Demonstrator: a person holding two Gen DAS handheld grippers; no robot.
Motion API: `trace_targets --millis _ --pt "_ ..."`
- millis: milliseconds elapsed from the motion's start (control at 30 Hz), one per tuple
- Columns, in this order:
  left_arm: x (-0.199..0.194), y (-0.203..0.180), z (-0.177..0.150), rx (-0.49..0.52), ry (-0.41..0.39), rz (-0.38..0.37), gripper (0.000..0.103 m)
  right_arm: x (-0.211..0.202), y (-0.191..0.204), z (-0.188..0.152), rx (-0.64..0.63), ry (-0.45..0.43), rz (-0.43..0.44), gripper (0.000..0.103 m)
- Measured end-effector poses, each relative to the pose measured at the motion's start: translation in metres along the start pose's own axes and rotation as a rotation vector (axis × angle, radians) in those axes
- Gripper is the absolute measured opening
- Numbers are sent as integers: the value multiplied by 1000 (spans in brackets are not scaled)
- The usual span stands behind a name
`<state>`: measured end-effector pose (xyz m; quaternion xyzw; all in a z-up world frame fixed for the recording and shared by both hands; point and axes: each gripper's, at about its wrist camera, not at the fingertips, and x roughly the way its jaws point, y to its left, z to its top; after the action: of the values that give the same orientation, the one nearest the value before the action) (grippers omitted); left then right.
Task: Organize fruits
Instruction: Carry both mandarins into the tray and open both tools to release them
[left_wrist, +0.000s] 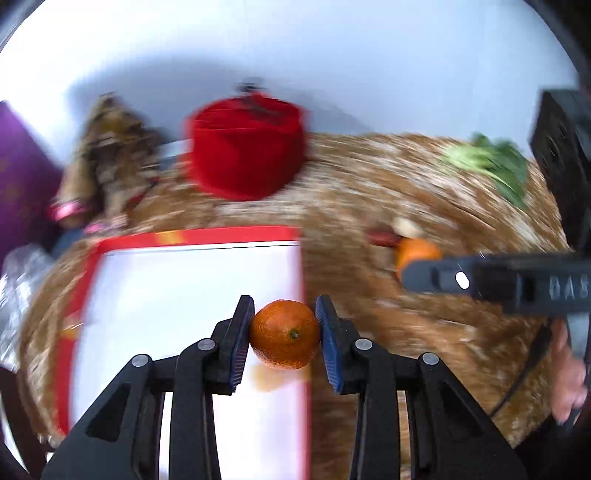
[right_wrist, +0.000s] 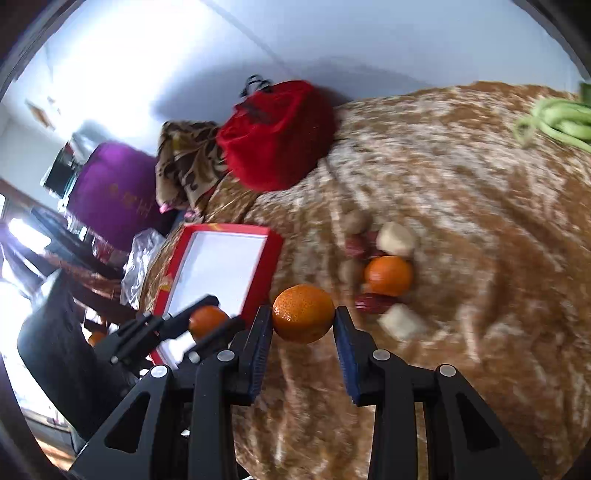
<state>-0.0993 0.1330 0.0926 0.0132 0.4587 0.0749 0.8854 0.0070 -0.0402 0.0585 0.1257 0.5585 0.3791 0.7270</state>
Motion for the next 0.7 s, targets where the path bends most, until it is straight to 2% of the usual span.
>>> trace_targets --millis 167,333,567,700 --pt "-4 55 -21 -88 5 184 33 32 56 -7 -121 8 48 34" --pt "9 88 -48 -134 64 294 33 65 107 -22 -262 40 55 34" --pt "13 102 -60 -136 97 367 33 107 125 -50 -379 120 -80 35" --pt "0 97 -49 -117 28 407 34 107 125 -55 -416 110 -102 37"
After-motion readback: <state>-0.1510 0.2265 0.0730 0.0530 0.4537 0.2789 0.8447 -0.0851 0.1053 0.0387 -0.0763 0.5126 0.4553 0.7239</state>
